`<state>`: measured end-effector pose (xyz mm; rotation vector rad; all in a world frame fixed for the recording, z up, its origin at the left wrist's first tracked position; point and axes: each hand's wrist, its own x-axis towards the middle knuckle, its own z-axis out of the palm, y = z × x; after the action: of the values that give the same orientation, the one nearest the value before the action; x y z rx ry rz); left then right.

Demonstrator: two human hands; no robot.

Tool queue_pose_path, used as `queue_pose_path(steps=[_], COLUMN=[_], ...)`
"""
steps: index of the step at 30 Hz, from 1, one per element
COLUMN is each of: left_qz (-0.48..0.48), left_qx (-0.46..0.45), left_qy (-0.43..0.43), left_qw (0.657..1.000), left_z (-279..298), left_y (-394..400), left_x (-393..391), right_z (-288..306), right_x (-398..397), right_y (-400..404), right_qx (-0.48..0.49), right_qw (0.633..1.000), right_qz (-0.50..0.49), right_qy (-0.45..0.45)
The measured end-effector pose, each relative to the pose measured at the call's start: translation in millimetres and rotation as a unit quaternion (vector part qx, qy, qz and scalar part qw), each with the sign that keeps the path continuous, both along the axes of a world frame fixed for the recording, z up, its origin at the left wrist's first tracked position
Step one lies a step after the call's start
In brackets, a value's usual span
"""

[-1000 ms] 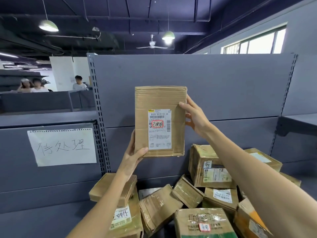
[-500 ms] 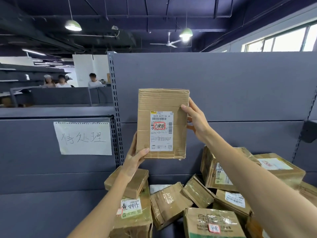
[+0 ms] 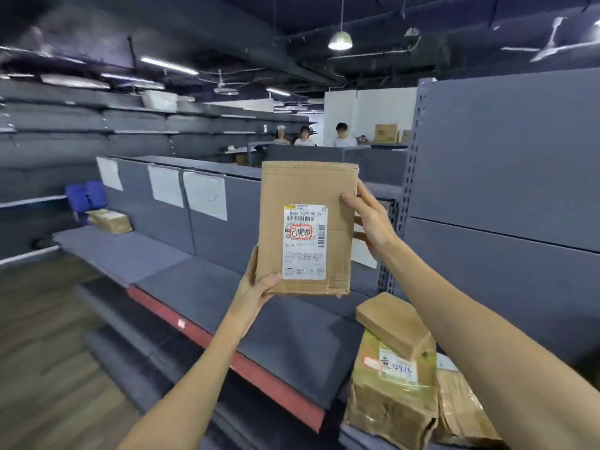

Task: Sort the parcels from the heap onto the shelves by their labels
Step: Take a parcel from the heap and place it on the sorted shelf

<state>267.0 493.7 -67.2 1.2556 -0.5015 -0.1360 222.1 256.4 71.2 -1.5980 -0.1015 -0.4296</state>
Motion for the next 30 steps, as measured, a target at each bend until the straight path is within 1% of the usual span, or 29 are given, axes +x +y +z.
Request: queue_pose_path(steps=[6, 13, 15, 18, 22, 26, 30], left_qz=[0.119, 0.238, 0.266, 0.284, 0.301, 0.288, 0.289], left_qx=[-0.007, -0.032, -0.033, -0.004, 0.008, 0.055, 0.070], left_qy=[0.014, 0.015, 0.023, 0.032, 0.038, 0.041, 0.029], left_qw=[0.993, 0.971, 0.963, 0.958, 0.953, 0.955, 0.954], left_z=[-10.1, -23.3, -30.9, -44.5, -62.2, -67.8, -57.2], left_y=[141.3, 305.5, 345.0, 390.9, 432.9, 478.7, 522.5], left_x=[15.9, 34.3, 41.3, 58.4, 102.1, 172.9, 252.9], right_z=[-11.0, -25.9, -34.6, -47.8, -60.5, -69.9, -66.8], right_x=[67.7, 136.0, 152.6, 183.5, 236.7, 308.0, 389.6], right_y=[141.0, 315.9, 356.5, 406.5, 454.9, 494.3, 533.4], right_qx=[0.009, 0.018, 0.025, 0.006, 0.001, 0.010, 0.016], right_qw=[0.994, 0.974, 0.969, 0.964, 0.961, 0.962, 0.965], right_qz=[0.112, 0.226, 0.245, 0.264, 0.276, 0.271, 0.261], right_qy=[0.007, 0.005, 0.006, 0.003, 0.014, 0.018, 0.014])
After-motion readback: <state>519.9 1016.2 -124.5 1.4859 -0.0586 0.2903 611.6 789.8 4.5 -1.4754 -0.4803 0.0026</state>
